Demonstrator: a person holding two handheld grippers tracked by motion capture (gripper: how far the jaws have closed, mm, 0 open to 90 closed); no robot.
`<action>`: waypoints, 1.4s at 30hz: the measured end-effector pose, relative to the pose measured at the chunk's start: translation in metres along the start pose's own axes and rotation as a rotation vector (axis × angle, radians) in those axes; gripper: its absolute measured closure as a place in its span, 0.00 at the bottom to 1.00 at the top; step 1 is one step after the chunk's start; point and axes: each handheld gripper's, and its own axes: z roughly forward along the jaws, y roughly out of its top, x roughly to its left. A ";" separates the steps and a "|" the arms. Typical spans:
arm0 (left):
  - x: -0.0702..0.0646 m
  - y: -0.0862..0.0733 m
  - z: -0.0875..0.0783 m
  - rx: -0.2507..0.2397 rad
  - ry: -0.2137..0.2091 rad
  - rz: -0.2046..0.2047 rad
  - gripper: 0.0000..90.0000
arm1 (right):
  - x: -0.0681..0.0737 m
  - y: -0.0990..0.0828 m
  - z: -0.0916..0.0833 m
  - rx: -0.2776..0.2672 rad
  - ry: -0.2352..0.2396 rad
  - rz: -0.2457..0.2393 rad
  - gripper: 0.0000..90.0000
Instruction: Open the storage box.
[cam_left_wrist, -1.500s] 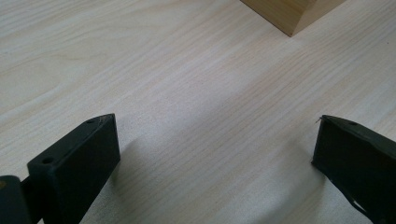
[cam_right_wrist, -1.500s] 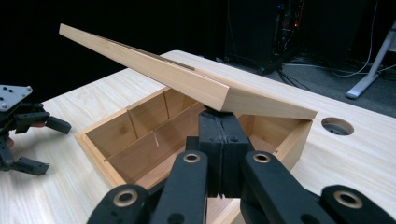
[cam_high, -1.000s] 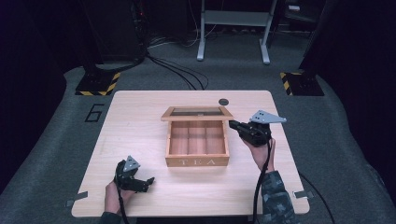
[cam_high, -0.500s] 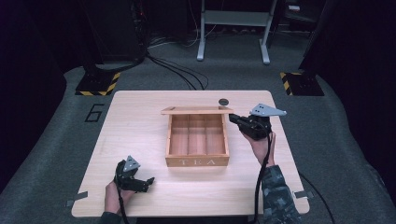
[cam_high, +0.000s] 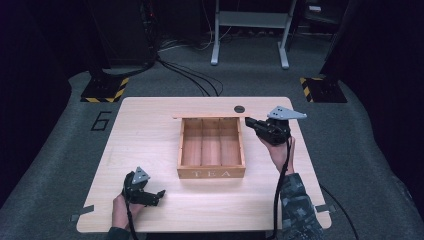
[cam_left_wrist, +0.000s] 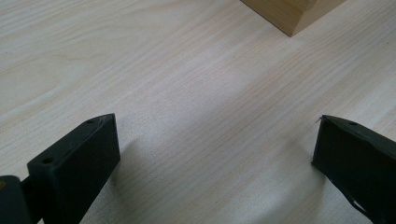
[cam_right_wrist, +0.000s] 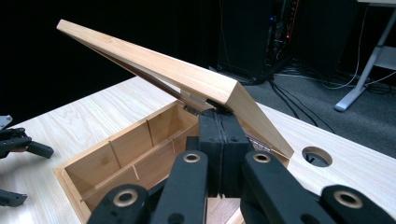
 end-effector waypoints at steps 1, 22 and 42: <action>0.000 0.000 0.000 -0.002 0.000 -0.001 0.00 | 0.000 0.000 0.000 0.001 0.001 0.004 1.00; 0.000 0.000 0.000 -0.004 -0.001 -0.001 0.00 | 0.001 0.001 0.000 -0.002 -0.004 -0.002 1.00; 0.000 0.000 0.000 0.000 0.003 0.007 0.00 | 0.001 0.002 0.000 -0.001 -0.006 -0.001 1.00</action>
